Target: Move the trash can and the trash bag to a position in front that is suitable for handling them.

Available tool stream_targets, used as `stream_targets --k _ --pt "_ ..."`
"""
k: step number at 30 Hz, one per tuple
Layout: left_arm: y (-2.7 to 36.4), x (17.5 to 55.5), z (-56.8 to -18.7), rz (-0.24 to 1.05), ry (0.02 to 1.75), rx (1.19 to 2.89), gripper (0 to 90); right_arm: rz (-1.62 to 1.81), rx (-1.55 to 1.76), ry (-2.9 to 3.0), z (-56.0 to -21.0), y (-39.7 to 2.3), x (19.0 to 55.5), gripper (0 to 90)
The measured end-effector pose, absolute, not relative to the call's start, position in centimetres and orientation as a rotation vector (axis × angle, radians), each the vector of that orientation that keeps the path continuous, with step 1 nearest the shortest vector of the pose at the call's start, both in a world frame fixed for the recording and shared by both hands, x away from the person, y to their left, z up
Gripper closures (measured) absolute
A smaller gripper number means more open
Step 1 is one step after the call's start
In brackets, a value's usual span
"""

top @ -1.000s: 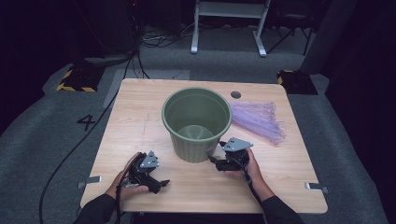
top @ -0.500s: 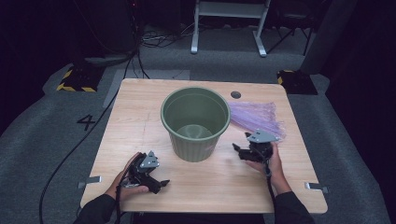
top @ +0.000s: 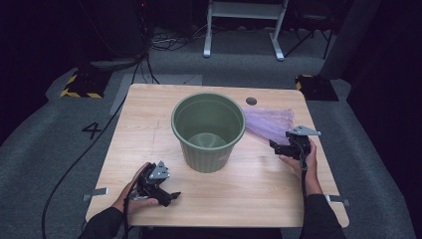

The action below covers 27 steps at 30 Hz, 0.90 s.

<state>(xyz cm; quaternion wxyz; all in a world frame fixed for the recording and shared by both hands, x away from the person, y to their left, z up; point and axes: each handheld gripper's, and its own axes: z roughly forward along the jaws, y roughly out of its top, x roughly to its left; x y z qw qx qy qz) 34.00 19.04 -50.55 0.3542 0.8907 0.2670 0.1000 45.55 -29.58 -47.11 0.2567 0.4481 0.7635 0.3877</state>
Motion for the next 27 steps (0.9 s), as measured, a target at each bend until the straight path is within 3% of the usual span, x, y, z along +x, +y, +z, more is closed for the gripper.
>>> stream_targets --k 4,6,7,9,10,11,13,16,21,27 --pt "19.0 34.0 -50.5 0.259 0.689 2.303 0.0 1.003 1.28 2.082 -47.9 -30.0 46.6 24.4" --pt "19.0 34.0 -50.6 0.259 0.689 2.303 0.0 0.971 1.29 2.084 -48.2 -30.0 47.0 36.9" --pt "19.0 34.0 -50.6 0.259 0.689 2.303 0.0 0.971 1.29 2.084 -48.2 -30.0 47.0 36.9" --pt "19.0 34.0 -50.5 0.258 0.689 2.304 0.0 0.919 1.317 2.084 -48.9 -30.1 47.4 48.6" --pt "19.0 34.0 -50.5 0.259 0.689 2.303 0.0 0.919 1.317 2.084 -48.9 -30.1 47.4 48.6" --pt "19.0 34.0 -50.6 0.258 0.69 2.303 0.0 0.903 1.344 2.084 -49.3 -30.4 47.5 57.8" --pt "19.0 34.0 -50.6 0.259 0.689 2.303 0.0 0.902 1.346 2.09 -49.4 -30.6 47.5 62.3" --pt "19.0 34.0 -50.6 0.258 0.689 2.303 0.0 0.892 1.345 2.096 -49.6 -31.3 47.3 77.0" --pt "19.0 34.0 -50.6 0.259 0.689 2.303 0.0 0.891 1.343 2.109 -49.6 -32.4 46.6 82.2" --pt "19.0 34.0 -50.5 0.259 0.689 2.303 0.0 0.873 1.328 2.108 -49.6 -34.0 45.2 82.4"
